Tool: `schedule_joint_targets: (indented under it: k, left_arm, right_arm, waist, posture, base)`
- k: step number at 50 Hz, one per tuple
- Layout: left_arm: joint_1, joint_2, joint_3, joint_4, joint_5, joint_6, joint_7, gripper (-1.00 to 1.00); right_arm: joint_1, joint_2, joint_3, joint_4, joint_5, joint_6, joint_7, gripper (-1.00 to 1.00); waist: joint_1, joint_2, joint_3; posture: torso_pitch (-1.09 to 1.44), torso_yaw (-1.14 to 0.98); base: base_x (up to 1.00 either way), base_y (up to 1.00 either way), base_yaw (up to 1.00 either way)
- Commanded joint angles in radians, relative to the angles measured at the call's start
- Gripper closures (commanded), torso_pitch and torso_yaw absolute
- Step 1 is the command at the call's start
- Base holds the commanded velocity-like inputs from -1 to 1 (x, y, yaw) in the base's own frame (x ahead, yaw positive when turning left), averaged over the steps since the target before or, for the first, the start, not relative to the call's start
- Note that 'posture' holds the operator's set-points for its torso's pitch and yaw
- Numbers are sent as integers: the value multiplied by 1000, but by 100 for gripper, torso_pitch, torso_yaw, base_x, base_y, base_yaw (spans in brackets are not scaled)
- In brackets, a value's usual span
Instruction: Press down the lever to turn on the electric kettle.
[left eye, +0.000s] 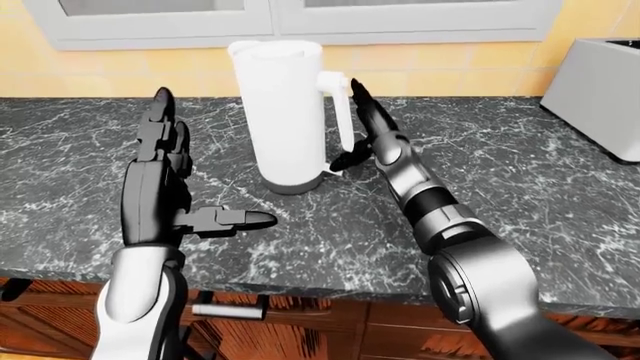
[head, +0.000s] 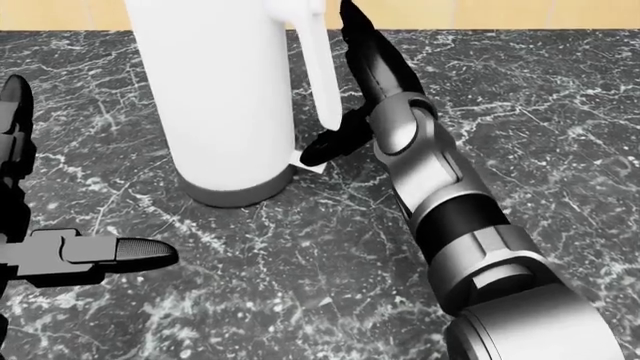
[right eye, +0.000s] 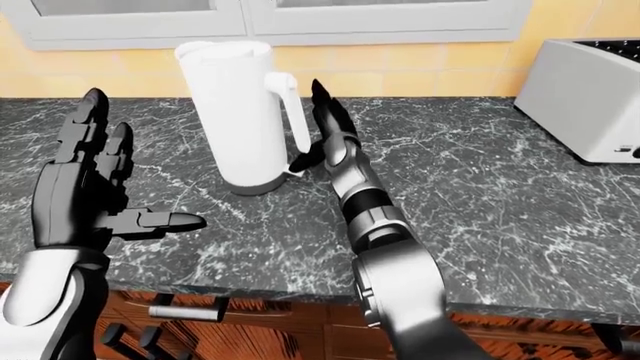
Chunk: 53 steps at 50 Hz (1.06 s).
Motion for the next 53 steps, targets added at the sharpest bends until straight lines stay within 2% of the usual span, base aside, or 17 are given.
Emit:
schedule_joint_targets:
  k: [1,15,16,29,37,40,45,53]
  left_arm:
    - [-24,7,3,-26,3,-27,2,-100]
    - [-16,2,-1,-6,6,-50,1,-100]
    - [-18,3,-1,-12,6,-43,1,-100]
    - [-15,0,-5,6,7,-60,-1,-100]
    - [-21,1,-1,15,5,-63,-3,-100]
    - [-6,-10,-24,30,14,-89,2,-100]
    - [-21,-4,-17,25,15,-70,-3,-100]
    - [-22,-3,-12,19,14,-64,-6,-100]
  right_arm:
    - [54,-3,53,103,-114,81,57,-100]
    - [52,6,59,99,-133,78,52,-100]
    - [52,5,81,99,-163,89,40,-100]
    - [70,10,76,94,-192,81,37,-100]
    - [125,-7,61,60,-146,56,9,-100]
    - [160,-18,60,45,-127,40,-7,-100]
    - [174,-31,50,22,-75,7,-31,-100]
    - [243,-19,53,14,-20,-20,-61,-100]
  waist:
    - [-4,2,13]
    - [-5,5,10]
    - [-5,5,10]
    - [-5,7,8]
    - [-4,3,5]
    - [-3,0,5]
    - [-1,-5,3]
    - [0,-8,7]
  posture:
    - [0,0]
    - [0,0]
    - [0,0]
    - [0,0]
    - [0,0]
    - [0,0]
    - [0,0]
    - [0,0]
  base:
    - [0,0,0]
    - [0,0,0]
    - [0,0,0]
    - [0,0,0]
    - [0,0,0]
    - [0,0,0]
    - [0,0,0]
    - [0,0,0]
